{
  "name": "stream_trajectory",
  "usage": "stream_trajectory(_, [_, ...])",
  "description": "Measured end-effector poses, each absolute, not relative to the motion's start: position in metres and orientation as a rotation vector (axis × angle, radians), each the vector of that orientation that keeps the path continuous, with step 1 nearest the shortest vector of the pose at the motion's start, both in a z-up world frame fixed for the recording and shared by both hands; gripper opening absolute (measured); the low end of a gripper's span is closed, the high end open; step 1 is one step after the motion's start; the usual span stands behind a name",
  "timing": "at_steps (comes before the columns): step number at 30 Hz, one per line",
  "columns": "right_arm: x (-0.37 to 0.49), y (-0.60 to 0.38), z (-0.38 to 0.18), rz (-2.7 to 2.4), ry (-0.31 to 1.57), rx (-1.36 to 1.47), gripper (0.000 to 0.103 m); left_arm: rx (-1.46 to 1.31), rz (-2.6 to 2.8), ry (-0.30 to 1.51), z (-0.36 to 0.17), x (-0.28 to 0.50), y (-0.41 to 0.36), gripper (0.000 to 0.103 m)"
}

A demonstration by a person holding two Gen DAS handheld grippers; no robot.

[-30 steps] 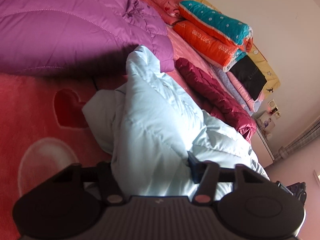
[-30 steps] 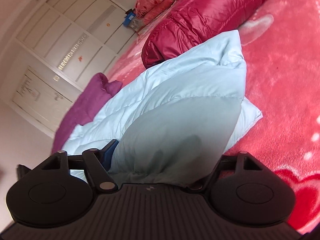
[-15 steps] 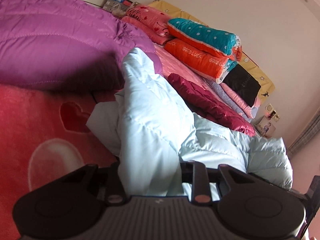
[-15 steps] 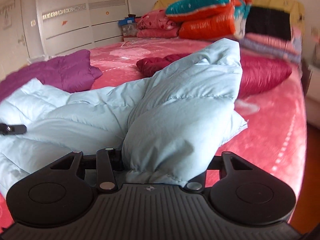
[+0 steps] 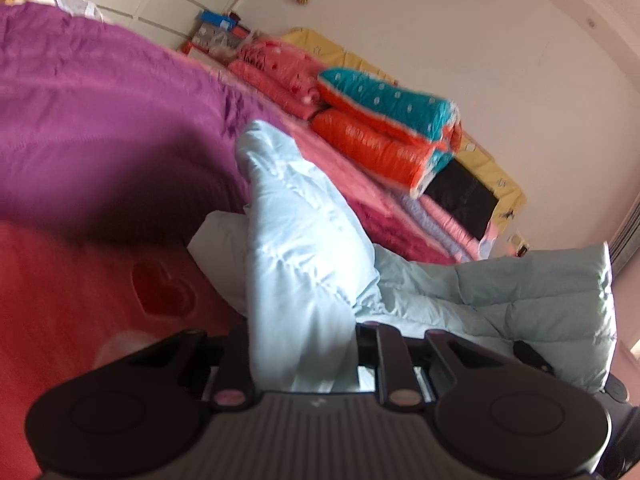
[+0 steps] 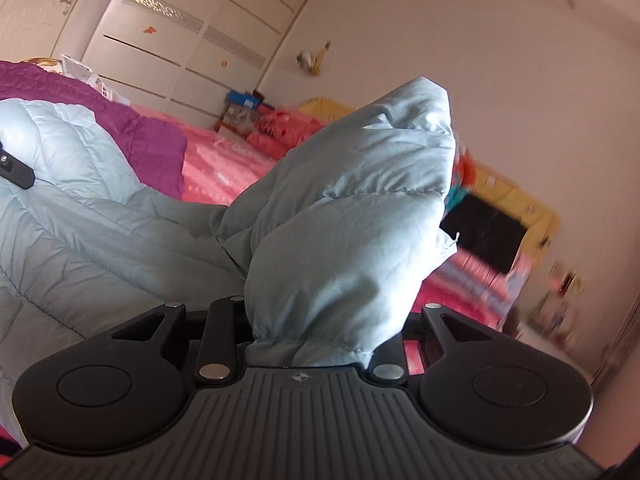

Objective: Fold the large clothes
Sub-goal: 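Grasp the jacket bundle with both grippers and lift it off the bed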

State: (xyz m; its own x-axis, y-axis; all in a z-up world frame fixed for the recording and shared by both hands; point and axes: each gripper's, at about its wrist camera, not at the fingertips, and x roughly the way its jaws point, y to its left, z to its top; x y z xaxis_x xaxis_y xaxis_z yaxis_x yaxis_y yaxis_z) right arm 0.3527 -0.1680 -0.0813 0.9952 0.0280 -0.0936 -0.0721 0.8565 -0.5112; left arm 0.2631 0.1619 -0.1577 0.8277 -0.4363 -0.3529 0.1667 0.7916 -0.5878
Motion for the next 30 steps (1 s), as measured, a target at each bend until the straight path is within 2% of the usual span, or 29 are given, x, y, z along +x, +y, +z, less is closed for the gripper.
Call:
stream_trajectory(9, [0.358, -0.125, -0.011, 0.093, -0.137, -0.639, 0.034, -0.649, -0.289, 0.268, -0.105, 0.240, 0.217, 0.018])
stream_trajectory(18, [0.444, -0.068, 0.057, 0.328, -0.183, -0.402, 0.037, -0.473, -0.048, 0.038, -0.039, 0.232, 0.280, 0.019])
stream_trajectory(23, [0.491, -0.022, 0.056, 0.430, -0.118, -0.313, 0.037, -0.501, 0.086, 0.019, -0.048, 0.251, 0.319, 0.020])
stream_trajectory(30, [0.555, 0.033, 0.017, 0.480, -0.010, -0.290, 0.037, -0.501, 0.217, 0.070, -0.090, 0.289, 0.357, 0.022])
